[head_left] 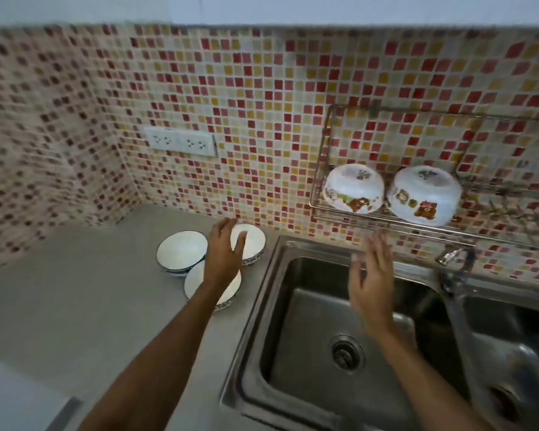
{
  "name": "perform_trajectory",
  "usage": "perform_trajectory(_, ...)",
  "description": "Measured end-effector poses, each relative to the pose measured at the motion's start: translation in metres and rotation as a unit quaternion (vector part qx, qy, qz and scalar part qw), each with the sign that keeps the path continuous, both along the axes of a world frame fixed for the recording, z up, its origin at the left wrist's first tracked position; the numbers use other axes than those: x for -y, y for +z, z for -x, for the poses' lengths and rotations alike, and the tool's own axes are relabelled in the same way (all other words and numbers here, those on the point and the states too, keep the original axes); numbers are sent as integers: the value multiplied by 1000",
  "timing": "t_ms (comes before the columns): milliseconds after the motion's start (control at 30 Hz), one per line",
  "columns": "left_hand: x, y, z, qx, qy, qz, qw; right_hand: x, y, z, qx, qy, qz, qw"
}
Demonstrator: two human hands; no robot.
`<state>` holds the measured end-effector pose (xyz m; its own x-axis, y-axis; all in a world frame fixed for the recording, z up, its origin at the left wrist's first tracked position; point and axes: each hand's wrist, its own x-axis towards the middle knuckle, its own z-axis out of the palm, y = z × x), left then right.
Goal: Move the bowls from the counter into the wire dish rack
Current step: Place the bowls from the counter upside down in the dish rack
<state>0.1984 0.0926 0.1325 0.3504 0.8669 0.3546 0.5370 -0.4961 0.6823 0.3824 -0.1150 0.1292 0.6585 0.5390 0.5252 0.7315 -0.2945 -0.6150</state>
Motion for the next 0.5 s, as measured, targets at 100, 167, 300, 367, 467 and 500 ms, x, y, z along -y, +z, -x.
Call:
perform_trajectory(100, -21, -21, 42, -17, 45, 31, 998, -43, -24, 58, -8, 87, 41, 995)
perform_trajectory(167, -32, -38, 67, -22, 75, 80, 994, -73, -39, 88, -51, 127, 100, 986)
perform_trajectory(300, -46, -74, 102, -26, 97, 165, 981, -125, -61, 123, -131, 160, 197, 958)
perform_trajectory(367, -50, -86, 112, -37, 103, 203, 973, -146, -72, 134, -169, 150, 257, 940)
perform_trajectory(467, -54, -101, 122, -55, 91, 265, 958, -169, -88, 146, -240, 124, 320, 908)
perform_trajectory(500, -56, -105, 124, -58, 87, 291, 951, -174, -93, 150, -264, 115, 329, 899)
